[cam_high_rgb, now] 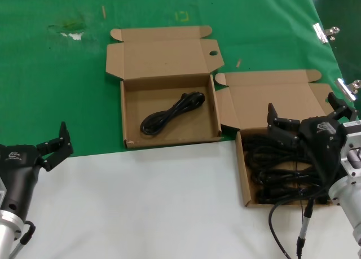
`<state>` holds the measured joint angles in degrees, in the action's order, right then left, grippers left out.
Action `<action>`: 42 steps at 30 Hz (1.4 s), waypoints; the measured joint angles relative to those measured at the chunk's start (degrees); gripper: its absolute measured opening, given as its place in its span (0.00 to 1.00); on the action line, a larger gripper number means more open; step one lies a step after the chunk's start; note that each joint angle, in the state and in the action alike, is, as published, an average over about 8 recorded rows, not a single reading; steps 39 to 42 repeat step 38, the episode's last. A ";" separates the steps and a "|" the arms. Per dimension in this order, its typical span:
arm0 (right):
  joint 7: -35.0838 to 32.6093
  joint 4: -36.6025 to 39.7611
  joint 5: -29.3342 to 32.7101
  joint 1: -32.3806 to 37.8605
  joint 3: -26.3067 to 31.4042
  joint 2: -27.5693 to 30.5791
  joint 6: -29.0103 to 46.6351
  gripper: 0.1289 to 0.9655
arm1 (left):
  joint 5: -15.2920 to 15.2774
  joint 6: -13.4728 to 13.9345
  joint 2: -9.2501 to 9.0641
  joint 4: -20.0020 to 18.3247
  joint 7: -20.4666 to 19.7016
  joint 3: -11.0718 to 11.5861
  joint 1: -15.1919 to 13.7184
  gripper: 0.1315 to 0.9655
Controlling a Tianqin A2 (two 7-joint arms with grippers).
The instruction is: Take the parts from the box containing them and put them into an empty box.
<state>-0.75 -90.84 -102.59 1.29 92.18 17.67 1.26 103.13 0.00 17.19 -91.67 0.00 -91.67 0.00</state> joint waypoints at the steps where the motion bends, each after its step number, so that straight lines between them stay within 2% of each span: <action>1: 0.00 0.00 0.00 0.00 0.00 0.00 0.00 1.00 | 0.00 0.00 0.00 0.00 0.00 0.00 0.00 1.00; 42: 0.00 0.00 0.00 0.00 0.00 0.00 0.00 1.00 | 0.00 0.00 0.00 0.00 0.01 0.00 0.00 1.00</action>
